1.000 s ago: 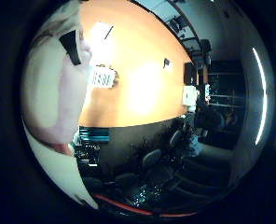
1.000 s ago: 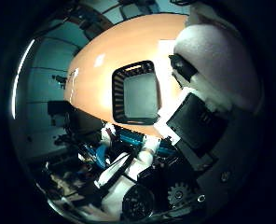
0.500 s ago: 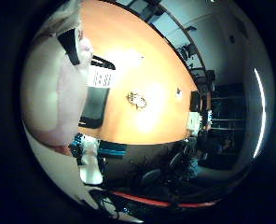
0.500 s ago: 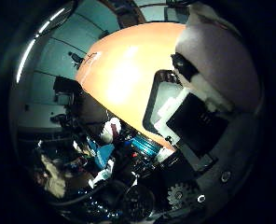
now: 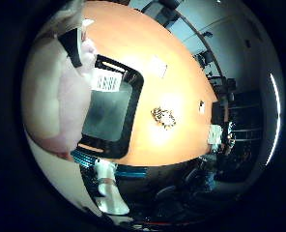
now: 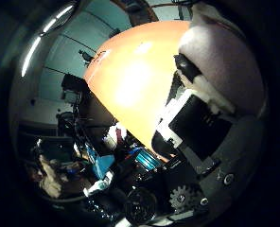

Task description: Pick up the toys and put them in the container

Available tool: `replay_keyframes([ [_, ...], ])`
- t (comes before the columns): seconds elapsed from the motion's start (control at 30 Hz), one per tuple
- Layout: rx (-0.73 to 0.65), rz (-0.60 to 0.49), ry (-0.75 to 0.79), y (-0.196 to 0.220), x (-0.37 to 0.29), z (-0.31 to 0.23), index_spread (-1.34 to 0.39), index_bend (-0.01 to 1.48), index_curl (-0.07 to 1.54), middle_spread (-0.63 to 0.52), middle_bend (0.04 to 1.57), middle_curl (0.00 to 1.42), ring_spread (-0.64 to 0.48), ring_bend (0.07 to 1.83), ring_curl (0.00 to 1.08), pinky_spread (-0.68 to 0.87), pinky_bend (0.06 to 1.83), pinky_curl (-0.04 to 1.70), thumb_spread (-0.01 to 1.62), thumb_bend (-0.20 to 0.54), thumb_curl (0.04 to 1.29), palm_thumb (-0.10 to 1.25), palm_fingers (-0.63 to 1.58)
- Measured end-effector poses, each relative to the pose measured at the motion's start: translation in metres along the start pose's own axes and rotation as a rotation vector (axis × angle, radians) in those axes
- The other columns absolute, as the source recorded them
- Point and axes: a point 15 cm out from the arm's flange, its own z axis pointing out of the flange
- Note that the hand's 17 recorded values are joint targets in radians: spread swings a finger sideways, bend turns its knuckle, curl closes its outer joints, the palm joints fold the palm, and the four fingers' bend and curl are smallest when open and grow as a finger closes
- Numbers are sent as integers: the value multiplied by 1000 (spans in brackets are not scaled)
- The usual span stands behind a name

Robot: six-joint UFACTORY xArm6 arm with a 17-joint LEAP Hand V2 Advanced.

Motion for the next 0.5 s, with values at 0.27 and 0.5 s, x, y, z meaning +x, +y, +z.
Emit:
replay_keyframes([
  [0.27,3,30,-18,9,11,4,-383,652,967,-228,1065,891,-257,1221,708,-372,911,998,1133,-34,458,701,961],
  [0.5,-30,10,-23,19,11,5,-486,376,764,-258,811,722,-244,973,567,-134,626,901,1079,-34,341,568,367],
])
